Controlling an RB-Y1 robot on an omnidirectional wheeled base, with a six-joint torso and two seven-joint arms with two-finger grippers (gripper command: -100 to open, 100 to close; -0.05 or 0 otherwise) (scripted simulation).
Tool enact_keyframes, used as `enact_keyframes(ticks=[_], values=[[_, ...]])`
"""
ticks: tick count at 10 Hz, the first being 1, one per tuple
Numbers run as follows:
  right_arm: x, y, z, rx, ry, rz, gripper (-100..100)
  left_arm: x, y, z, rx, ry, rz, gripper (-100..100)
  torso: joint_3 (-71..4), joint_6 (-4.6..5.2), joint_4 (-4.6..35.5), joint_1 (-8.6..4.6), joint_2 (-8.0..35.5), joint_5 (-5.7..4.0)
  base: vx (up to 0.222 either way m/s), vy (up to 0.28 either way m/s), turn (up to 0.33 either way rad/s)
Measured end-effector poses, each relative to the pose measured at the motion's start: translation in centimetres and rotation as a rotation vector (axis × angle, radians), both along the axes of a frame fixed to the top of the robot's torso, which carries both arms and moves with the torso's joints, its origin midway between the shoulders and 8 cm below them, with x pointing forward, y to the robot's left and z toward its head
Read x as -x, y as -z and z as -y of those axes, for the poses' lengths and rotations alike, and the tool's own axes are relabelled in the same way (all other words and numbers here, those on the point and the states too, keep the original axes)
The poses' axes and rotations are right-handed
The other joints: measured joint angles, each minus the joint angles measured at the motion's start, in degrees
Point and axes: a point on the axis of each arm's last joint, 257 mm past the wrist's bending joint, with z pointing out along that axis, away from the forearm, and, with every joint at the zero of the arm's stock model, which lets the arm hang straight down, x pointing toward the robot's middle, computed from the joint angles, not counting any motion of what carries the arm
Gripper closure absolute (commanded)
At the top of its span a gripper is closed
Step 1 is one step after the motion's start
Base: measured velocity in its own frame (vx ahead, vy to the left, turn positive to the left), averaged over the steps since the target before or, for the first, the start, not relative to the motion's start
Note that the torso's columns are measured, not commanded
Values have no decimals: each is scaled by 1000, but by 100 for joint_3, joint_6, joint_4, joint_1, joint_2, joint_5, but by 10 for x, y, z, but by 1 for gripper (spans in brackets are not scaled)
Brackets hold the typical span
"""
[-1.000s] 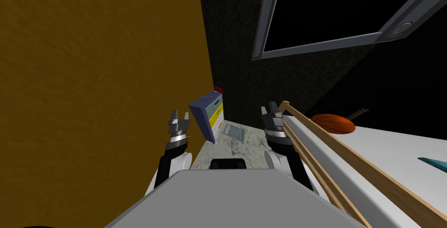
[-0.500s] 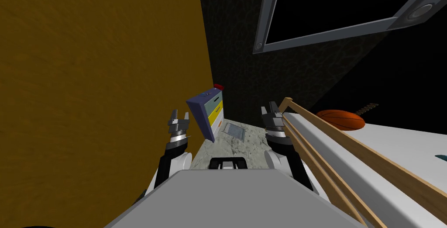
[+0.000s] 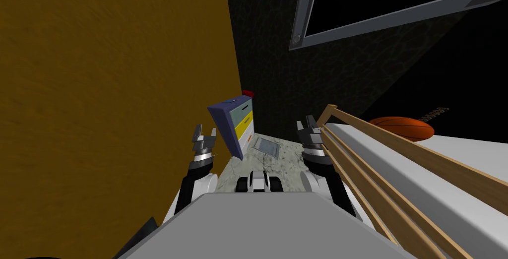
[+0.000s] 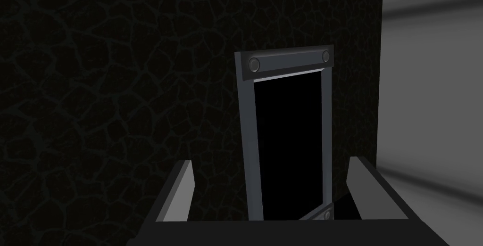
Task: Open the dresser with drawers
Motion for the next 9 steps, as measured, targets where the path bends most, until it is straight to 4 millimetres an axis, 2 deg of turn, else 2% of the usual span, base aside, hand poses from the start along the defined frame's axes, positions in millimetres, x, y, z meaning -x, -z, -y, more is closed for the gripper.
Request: enact_keyframes(ticks=[3,9], values=[[0,0,0,0,0,0,0,-8,15,5,-51,25,-34,-100,-30,0,23,-7,22,-2,63,-16,-10],[0,0,0,0,0,0,0,-29,62,2,-122,44,-121,-100,-30,0,24,-4,24,-2,101,-14,-15]])
